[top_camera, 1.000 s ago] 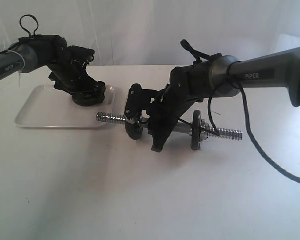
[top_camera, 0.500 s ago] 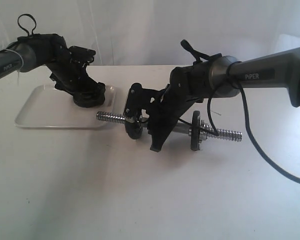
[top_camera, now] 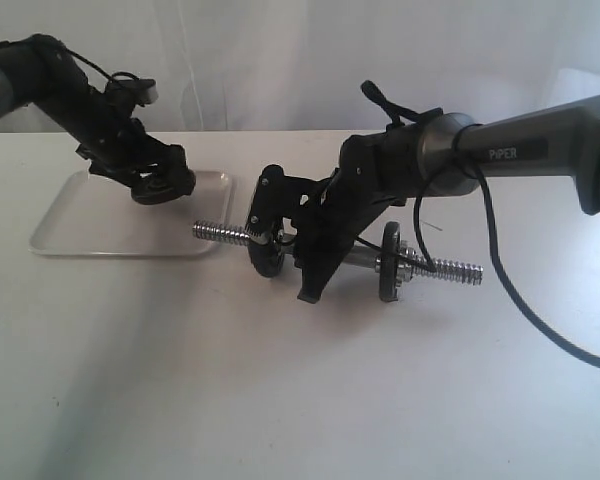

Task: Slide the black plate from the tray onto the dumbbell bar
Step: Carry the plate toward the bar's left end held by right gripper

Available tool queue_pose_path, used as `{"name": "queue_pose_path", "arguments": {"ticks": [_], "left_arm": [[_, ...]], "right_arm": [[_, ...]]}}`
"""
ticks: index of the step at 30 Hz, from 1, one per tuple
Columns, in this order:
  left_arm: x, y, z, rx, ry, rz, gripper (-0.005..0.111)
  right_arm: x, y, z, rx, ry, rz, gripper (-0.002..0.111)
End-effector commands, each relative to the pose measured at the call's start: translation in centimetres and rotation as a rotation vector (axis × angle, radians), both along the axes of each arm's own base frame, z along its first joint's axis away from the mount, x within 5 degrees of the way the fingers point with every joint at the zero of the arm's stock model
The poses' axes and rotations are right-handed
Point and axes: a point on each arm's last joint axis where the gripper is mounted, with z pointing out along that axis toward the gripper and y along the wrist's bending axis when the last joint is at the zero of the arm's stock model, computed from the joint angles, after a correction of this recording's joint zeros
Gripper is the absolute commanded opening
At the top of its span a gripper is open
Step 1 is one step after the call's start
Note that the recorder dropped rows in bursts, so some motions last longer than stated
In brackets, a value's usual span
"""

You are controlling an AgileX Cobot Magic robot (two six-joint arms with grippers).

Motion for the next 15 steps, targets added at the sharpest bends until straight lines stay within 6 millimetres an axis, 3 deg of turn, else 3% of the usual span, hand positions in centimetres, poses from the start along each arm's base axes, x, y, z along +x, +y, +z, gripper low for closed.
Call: {"name": "queue_pose_path", "arguments": {"ticks": [1, 8, 15], "left_arm": [[-0.6, 0.8, 3.1, -0.219, 0.018, -0.023, 0.0], [-1.1, 1.8, 4.4, -0.44, 0.074, -0.08, 0.0], [-2.1, 2.1, 4.4, -0.463, 0.169, -0.145, 0.0]], "right_arm": [[0.6, 0.7, 1.8, 0.113, -0.079, -0.064, 0.0], [0.7, 0.8, 1.9, 0.145, -0.082, -0.091, 0.0], [1.0, 0.8, 2.2, 0.193, -0.093, -0.146, 0.0]]}}
